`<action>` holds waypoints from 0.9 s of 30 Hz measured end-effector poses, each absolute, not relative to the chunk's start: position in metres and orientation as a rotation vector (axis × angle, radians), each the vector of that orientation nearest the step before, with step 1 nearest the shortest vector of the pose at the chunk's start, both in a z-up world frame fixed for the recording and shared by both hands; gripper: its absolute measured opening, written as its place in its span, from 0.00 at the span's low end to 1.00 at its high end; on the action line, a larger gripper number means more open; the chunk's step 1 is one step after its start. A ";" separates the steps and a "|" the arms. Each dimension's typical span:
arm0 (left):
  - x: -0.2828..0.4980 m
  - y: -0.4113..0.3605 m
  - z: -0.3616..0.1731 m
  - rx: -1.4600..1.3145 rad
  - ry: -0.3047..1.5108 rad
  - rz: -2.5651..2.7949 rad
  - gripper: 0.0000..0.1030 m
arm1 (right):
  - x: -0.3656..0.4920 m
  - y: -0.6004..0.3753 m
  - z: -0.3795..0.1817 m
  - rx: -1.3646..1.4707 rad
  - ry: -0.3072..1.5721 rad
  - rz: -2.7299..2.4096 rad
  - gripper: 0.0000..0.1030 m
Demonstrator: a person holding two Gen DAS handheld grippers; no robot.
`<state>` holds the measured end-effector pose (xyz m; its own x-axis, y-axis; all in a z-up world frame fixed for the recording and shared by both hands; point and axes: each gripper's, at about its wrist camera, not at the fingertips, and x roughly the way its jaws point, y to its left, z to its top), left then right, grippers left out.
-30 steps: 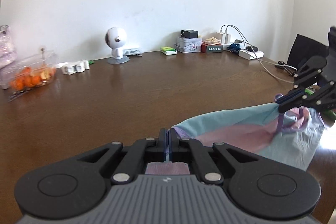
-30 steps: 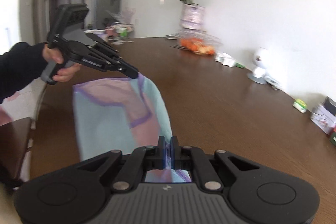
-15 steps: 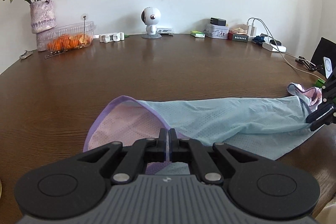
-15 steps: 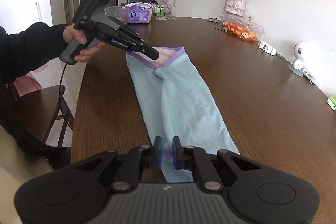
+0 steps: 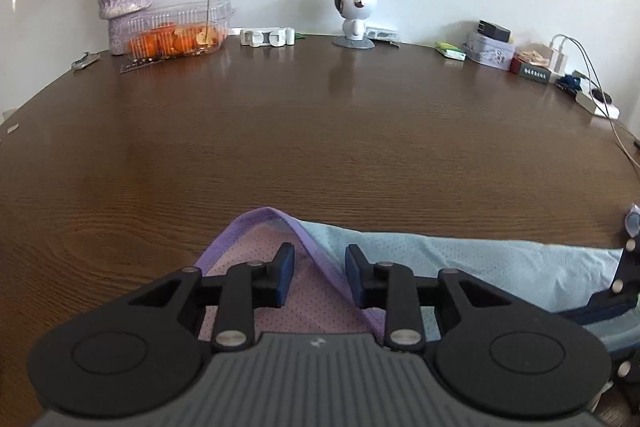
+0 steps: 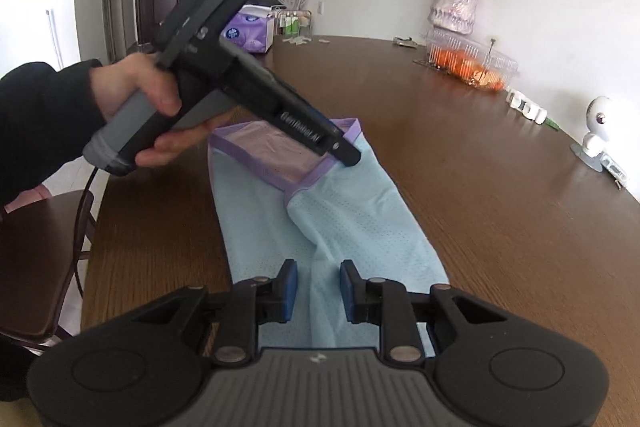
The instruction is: Fold clothes
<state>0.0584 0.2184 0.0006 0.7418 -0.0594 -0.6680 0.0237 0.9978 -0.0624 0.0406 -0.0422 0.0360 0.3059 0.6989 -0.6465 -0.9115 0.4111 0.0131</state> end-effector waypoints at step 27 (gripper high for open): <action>0.008 0.161 0.026 0.009 0.669 -0.074 0.35 | 0.088 -0.197 0.035 -0.201 0.825 0.640 0.38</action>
<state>0.0083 0.1609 0.0263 0.7820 -0.0653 -0.6199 0.0713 0.9973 -0.0152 0.0880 -0.1972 0.0354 0.5045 0.4507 -0.7364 -0.6012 0.7956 0.0750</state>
